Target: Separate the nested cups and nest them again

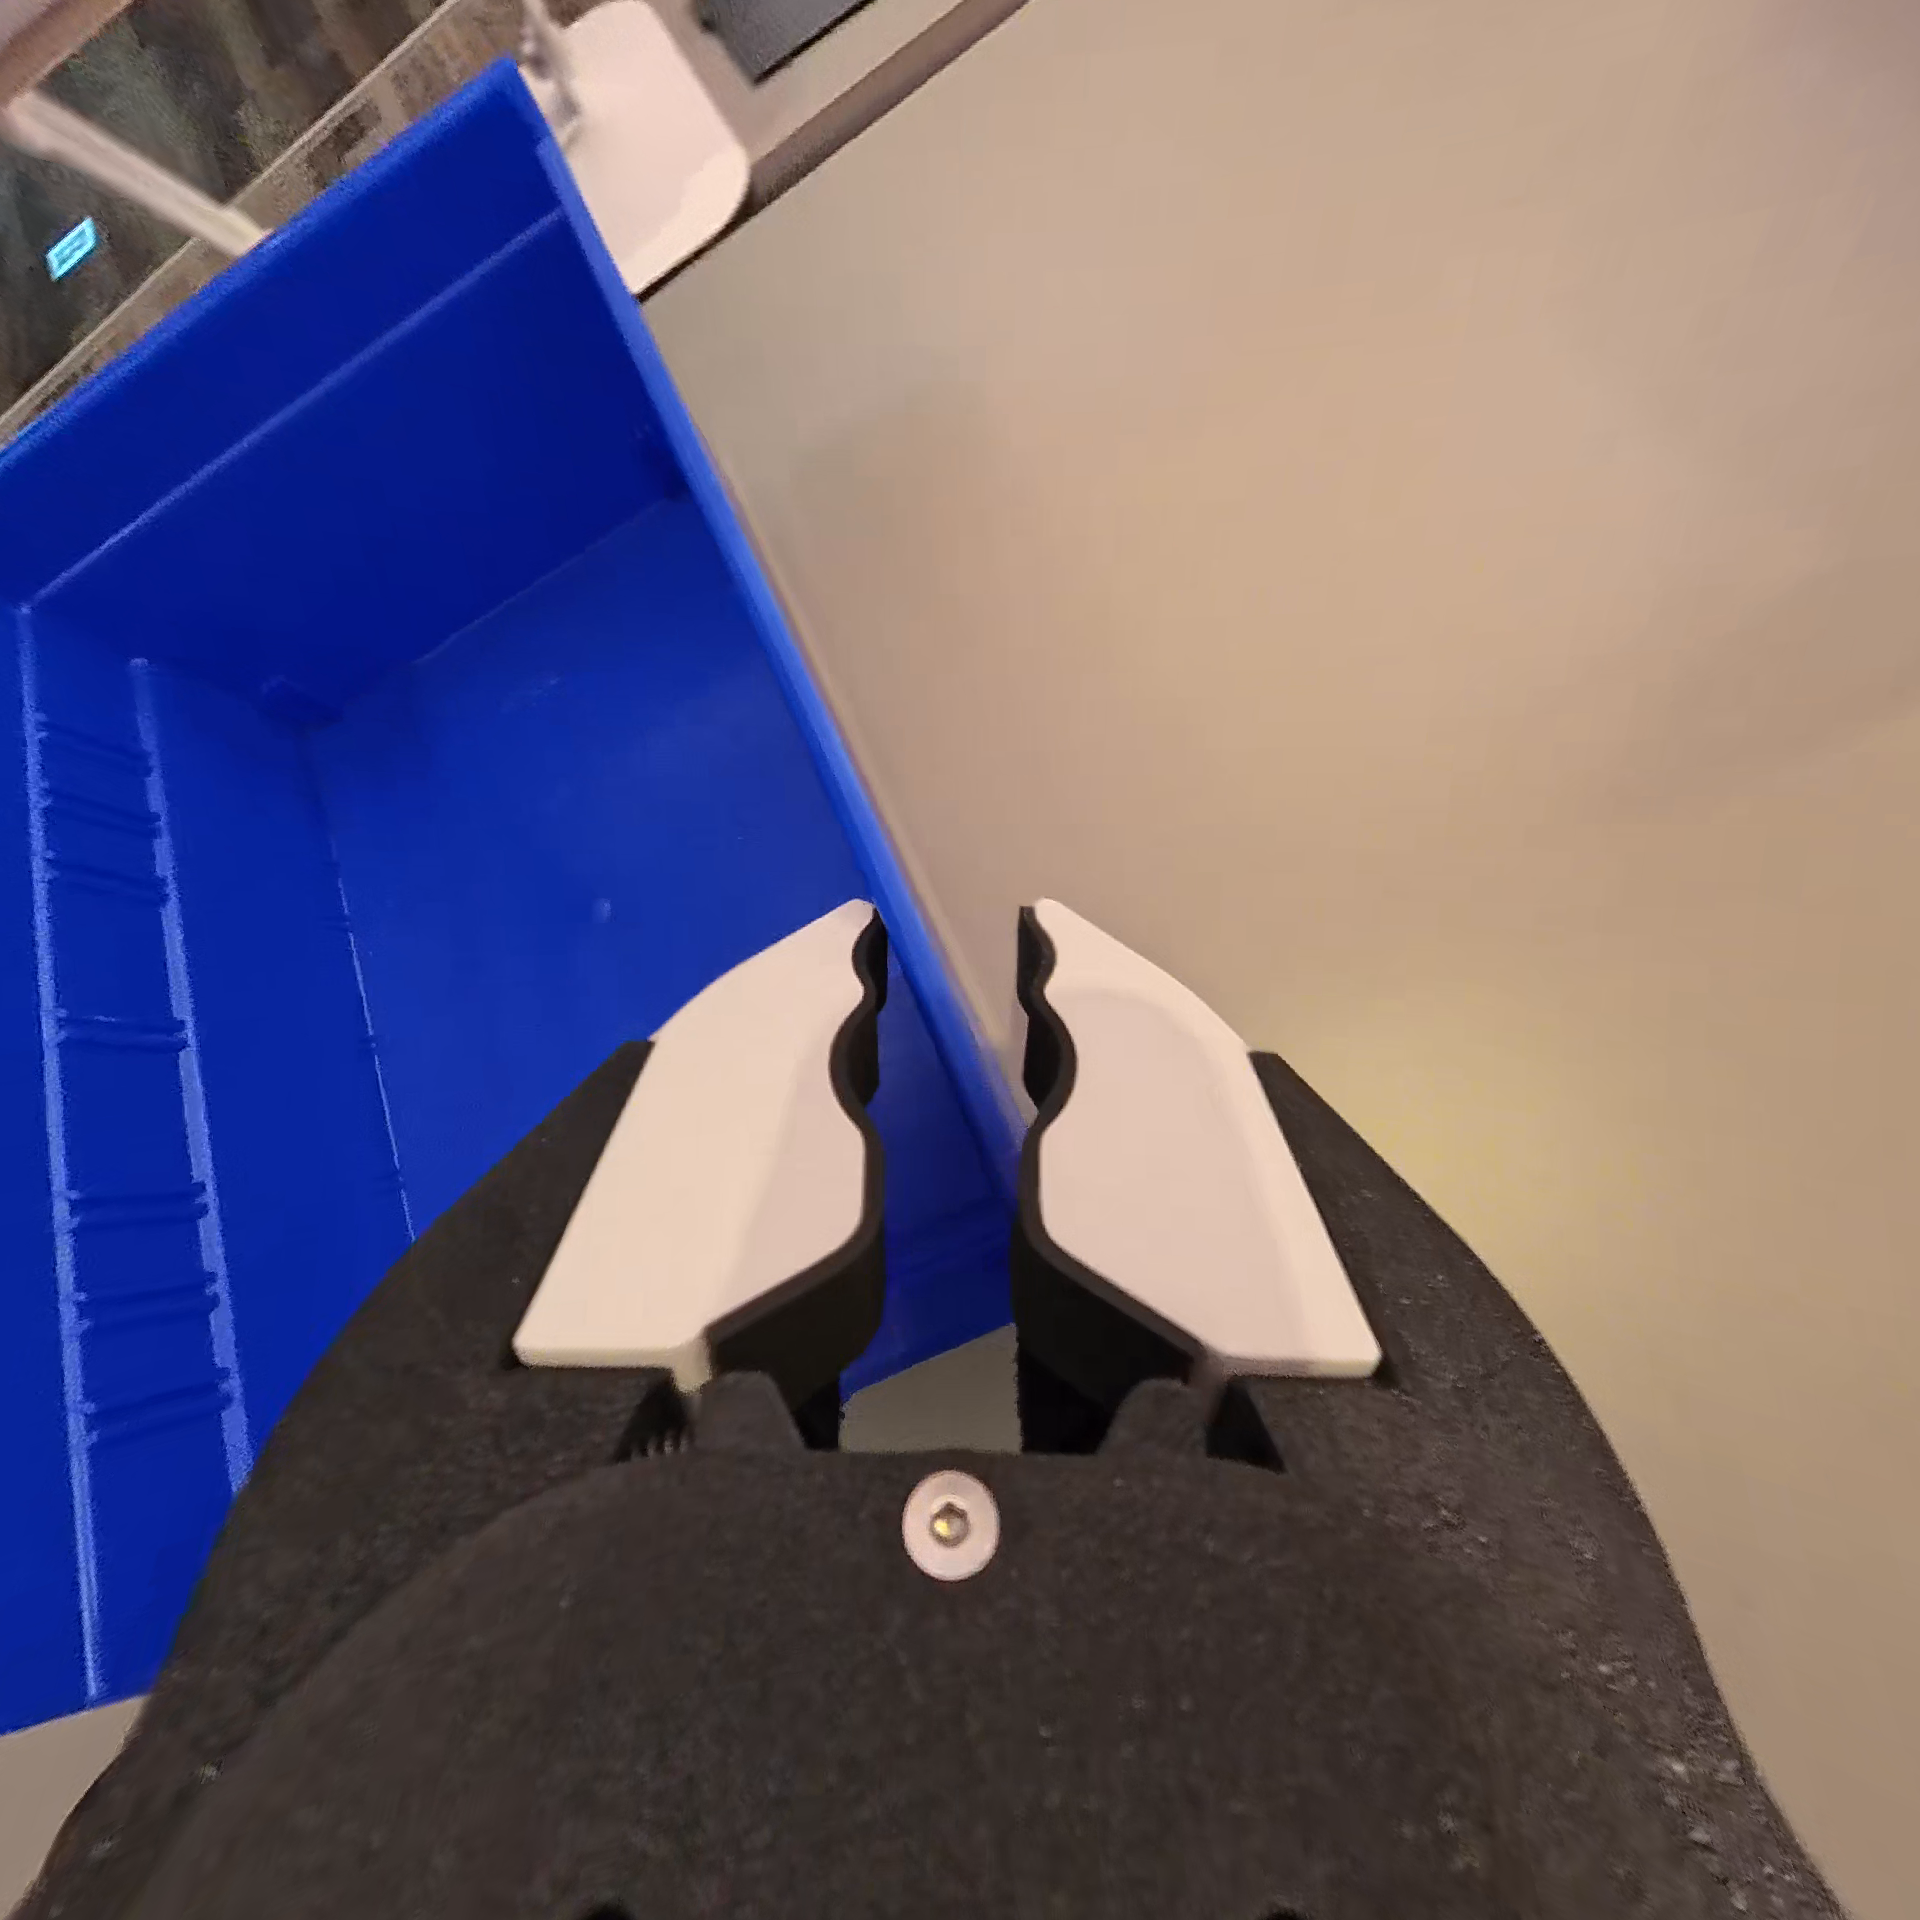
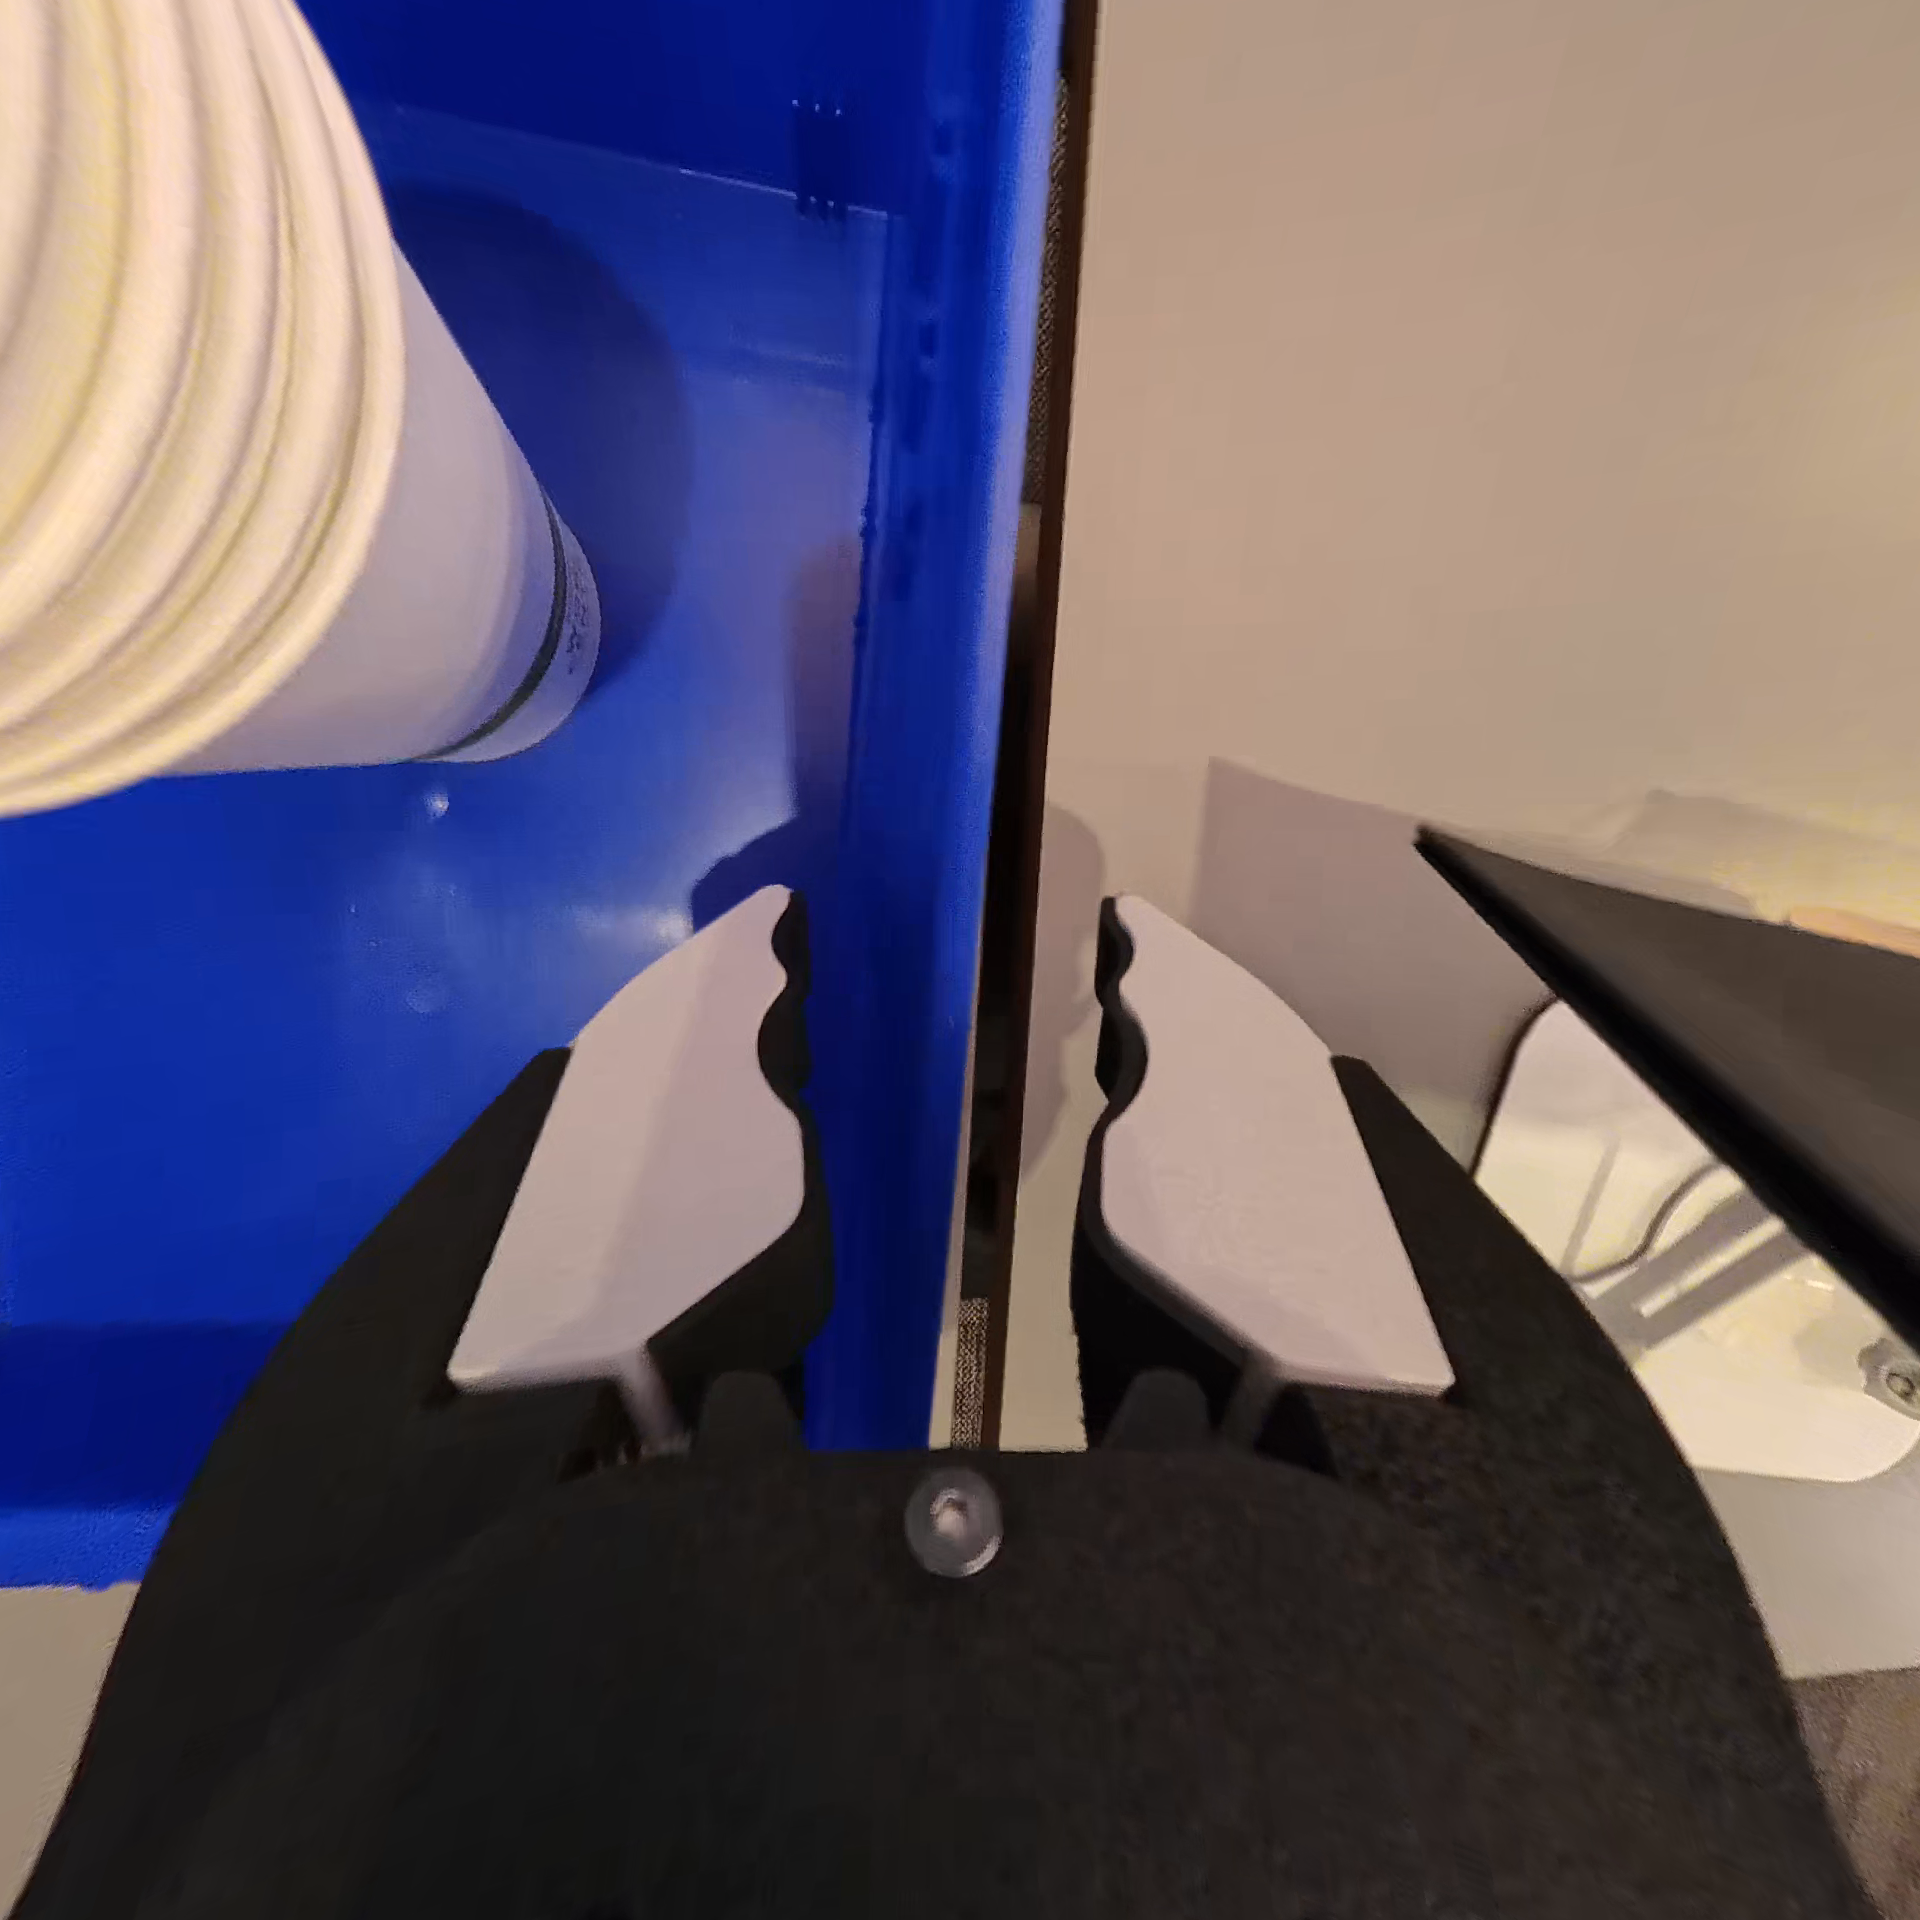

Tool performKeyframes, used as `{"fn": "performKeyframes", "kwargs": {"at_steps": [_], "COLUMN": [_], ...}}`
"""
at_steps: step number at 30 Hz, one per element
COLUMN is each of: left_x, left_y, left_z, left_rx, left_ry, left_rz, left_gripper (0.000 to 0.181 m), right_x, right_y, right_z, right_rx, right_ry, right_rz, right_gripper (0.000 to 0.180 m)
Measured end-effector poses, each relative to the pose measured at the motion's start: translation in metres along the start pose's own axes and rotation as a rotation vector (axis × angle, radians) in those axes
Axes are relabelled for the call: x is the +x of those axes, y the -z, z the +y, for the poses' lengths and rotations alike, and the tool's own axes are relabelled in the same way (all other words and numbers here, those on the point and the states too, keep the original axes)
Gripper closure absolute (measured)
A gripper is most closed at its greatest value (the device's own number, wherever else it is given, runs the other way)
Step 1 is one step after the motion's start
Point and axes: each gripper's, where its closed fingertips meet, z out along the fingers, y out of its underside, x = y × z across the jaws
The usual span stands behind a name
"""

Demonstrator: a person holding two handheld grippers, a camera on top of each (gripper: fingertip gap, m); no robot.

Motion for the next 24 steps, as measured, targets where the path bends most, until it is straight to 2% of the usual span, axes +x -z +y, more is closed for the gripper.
{"fn": "performKeyframes", "kwargs": {"at_steps": [5, 8, 14, 20, 24], "left_x": [0.032, 0.049, 0.092, 0.125, 0.123], "left_y": [-0.004, -0.007, -0.008, -0.011, 0.006], "left_z": [-0.016, -0.025, -0.042, -0.055, -0.070], "left_rx": [0.005, 0.010, 0.025, 0.049, 0.187], "left_ry": [-0.039, -0.052, -0.107, -0.178, -0.106], "left_rz": [0.038, 0.059, 0.118, 0.152, 0.168], "left_gripper": [0.155, 0.155, 0.147, 0.140, 0.130], "right_x": [-0.003, -0.007, -0.008, -0.018, -0.019], "right_y": [-0.013, -0.017, -0.023, -0.025, -0.025], "right_z": [-0.003, -0.008, -0.013, -0.016, -0.016], "right_rx": [-0.091, -0.108, -0.120, -0.085, -0.086], "right_ry": [0.065, 0.090, 0.087, -0.030, -0.051], "right_rz": [-0.001, -0.030, -0.079, -0.250, -0.285], "right_gripper": [0.137, 0.155, 0.159, 0.172, 0.172]}}
